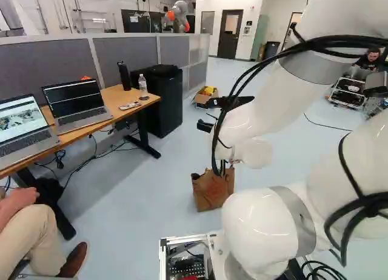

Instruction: Pick up the grocery bag from the ground

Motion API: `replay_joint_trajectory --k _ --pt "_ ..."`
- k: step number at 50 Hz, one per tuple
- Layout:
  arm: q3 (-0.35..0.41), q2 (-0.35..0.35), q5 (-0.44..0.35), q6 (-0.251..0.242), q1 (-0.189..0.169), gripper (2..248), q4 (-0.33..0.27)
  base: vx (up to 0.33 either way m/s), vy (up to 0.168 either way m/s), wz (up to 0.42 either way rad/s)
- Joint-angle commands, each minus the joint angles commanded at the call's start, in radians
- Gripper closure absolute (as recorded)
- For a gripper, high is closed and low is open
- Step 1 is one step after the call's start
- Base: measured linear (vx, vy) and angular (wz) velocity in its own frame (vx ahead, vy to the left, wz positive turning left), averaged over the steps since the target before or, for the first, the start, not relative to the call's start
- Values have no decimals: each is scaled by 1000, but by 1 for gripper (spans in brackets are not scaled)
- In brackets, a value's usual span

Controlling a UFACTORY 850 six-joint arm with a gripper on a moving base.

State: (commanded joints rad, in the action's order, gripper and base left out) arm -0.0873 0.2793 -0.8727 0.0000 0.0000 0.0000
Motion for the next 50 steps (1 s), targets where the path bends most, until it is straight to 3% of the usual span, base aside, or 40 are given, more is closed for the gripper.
replay_joint_trajectory --k 5,6,11,39,50 --pt "0 0 0 0 0 3 0 315 -43 5" --pt "-29 -35 0 0 -3 3 0 279 -34 -7" --pt "-57 -66 0 0 -6 3 0 138 -15 -6" --pt "-216 -237 2 0 -9 3 0 4 -1 -1" --pt "-311 -330 64 0 -13 3 0 0 0 0"
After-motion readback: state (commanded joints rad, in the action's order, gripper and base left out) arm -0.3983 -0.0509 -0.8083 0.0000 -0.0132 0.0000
